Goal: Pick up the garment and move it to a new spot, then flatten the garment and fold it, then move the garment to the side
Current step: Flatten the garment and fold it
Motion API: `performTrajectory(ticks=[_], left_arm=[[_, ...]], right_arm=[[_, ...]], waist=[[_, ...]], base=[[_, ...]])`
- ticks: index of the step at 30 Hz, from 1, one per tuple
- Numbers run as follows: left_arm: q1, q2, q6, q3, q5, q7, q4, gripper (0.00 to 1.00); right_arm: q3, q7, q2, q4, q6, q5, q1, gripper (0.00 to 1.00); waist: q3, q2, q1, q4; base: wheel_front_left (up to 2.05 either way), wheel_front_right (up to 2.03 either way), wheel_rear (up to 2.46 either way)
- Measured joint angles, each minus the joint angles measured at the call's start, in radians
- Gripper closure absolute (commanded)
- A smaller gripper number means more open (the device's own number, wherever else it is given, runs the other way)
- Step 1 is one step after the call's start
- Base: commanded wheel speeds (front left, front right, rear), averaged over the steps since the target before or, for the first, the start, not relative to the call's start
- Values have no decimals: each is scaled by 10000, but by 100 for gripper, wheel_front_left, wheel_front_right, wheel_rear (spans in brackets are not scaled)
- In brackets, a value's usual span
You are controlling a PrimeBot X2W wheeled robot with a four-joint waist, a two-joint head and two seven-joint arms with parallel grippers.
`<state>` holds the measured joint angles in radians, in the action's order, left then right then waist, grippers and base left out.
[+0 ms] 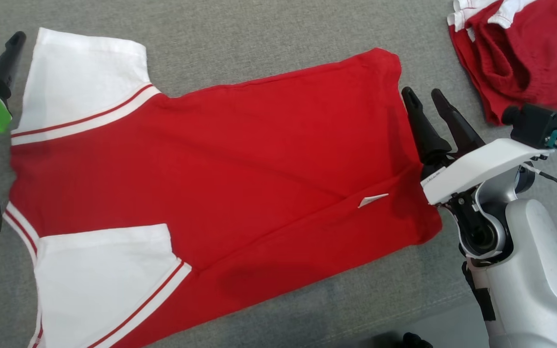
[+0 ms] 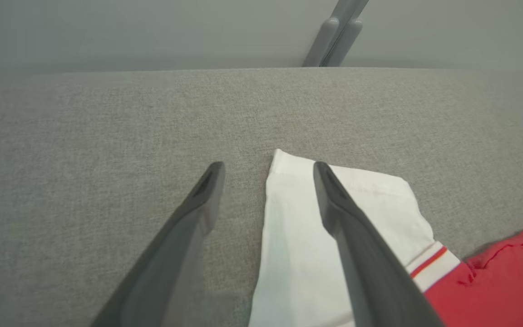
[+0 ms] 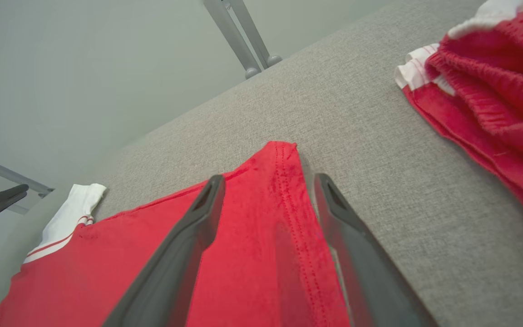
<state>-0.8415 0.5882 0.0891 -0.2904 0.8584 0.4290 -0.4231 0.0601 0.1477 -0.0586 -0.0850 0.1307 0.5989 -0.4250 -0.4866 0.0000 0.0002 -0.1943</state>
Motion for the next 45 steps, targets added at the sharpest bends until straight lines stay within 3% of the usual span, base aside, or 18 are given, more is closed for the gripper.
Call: performTrajectory(ticks=[7,17,18,19,20,22,23,24,31,36,45], left_arm=[[-422,228,159,-405,-268,412,-395,0],[-922,683,63,-767,-907,625,-936,0],[-932,704,63,-809,-940,627,-963,4],[-943,708,67,-846,-947,629,-974,17],[-969,708,79,-897,-947,648,-972,54],[-995,681,138,-993,-928,752,-951,70],[-1016,667,167,-1058,-918,811,-920,82],[-1032,652,178,-1126,-917,867,-888,100],[-1092,648,301,-1544,-853,936,-627,100],[-1079,625,355,-1850,-882,407,-349,100],[-572,589,395,-2661,-527,-754,805,100]], right_arm=[[242,-148,-90,-109,0,109,-122,0],[533,-441,-109,-347,0,314,-218,0],[546,-453,-113,-372,0,318,-228,0],[560,-474,-113,-391,0,326,-248,0],[570,-489,-115,-395,0,336,-272,0],[583,-525,-127,-414,0,374,-298,0],[587,-525,-134,-426,0,403,-303,0],[587,-527,-144,-443,0,414,-306,0],[537,-543,-234,-508,0,412,-453,0],[489,-504,-360,-644,0,314,-515,0],[596,550,-1273,-1246,0,-265,-1145,0]], waist=[[-499,0,0,-525],[-930,0,-1,-987],[-943,0,-1,-1010],[-953,0,-1,-1028],[-962,0,-1,-1038],[-971,0,-1,-1035],[-973,0,-1,-1030],[-974,0,-1,-1021],[-895,0,-1,-882],[-676,0,-1,-701],[-75,0,-2,23]], base=[[0,0,0],[0,0,0],[0,0,0],[0,0,0],[0,0,0],[0,0,0],[0,0,0],[0,0,0],[0,0,0],[0,0,0],[0,0,0]])
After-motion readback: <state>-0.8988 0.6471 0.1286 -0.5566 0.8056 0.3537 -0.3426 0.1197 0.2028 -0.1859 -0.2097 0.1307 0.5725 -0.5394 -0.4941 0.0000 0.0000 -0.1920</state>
